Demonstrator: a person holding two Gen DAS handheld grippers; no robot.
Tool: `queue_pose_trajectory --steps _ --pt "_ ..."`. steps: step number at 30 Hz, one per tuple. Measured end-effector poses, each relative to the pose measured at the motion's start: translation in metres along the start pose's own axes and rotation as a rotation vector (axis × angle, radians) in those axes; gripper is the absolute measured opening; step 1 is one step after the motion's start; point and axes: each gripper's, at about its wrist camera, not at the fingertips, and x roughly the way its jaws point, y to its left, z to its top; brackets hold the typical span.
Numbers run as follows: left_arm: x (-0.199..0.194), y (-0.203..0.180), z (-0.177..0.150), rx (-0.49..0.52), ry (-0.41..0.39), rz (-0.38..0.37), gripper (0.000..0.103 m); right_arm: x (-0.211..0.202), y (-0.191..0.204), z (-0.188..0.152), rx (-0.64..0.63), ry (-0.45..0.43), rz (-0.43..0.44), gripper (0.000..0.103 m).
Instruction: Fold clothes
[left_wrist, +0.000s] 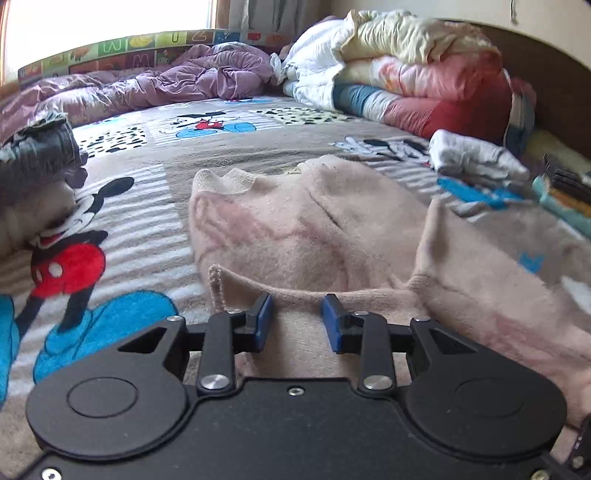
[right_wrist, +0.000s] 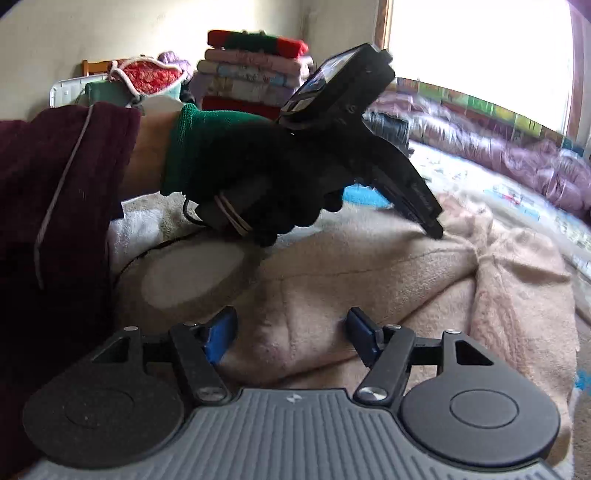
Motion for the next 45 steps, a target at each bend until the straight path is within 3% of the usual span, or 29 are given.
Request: queue_pose_trajectory --steps 7,11,16,22,25,30,34,39,42,45 --pt "-0.013 -0.013 -0.002 0.082 -0.045 0.066 0.034 -0.009 0.0 -0.001 0.021 -0.041 0.005 0.066" --pt "-0.055 -0.022 -0.003 0.108 -0.111 0.095 0.035 -0.031 0.006 -0.005 0.026 -0.125 -0.007 0.066" --pt "-0.115 -0.04 -0.021 0.119 -0.143 0.013 0.035 -0.063 0.007 -0.017 0.011 -0.151 -0.048 0.066" --pt "-0.127 -0.082 -0.06 0.196 -0.012 -0.087 0.034 -0.098 -0.017 -0.036 0.074 -0.156 -0.169 0.066" --pt "-0.113 -0.098 -0.087 0.293 0.018 -0.04 0.034 -0.11 -0.033 -0.047 0.116 -0.161 -0.228 0.066" --pt "-0.102 -0.093 -0.099 0.224 -0.035 -0.066 0.036 -0.108 -0.045 -0.064 0.116 -0.107 -0.271 0.065" --pt "-0.115 -0.08 -0.094 0.135 -0.055 -0.123 0.041 -0.119 -0.044 -0.067 0.047 -0.109 -0.288 0.065" --pt "-0.164 -0.071 -0.087 0.121 -0.154 -0.052 0.049 -0.129 -0.036 -0.078 -0.074 -0.084 -0.363 0.065" --pt "-0.185 -0.065 -0.096 0.147 -0.188 0.044 0.054 -0.127 -0.031 -0.084 -0.148 -0.049 -0.409 0.065" --pt "-0.195 -0.073 -0.114 0.31 -0.181 0.139 0.055 -0.118 -0.029 -0.093 -0.234 -0.004 -0.419 0.064"
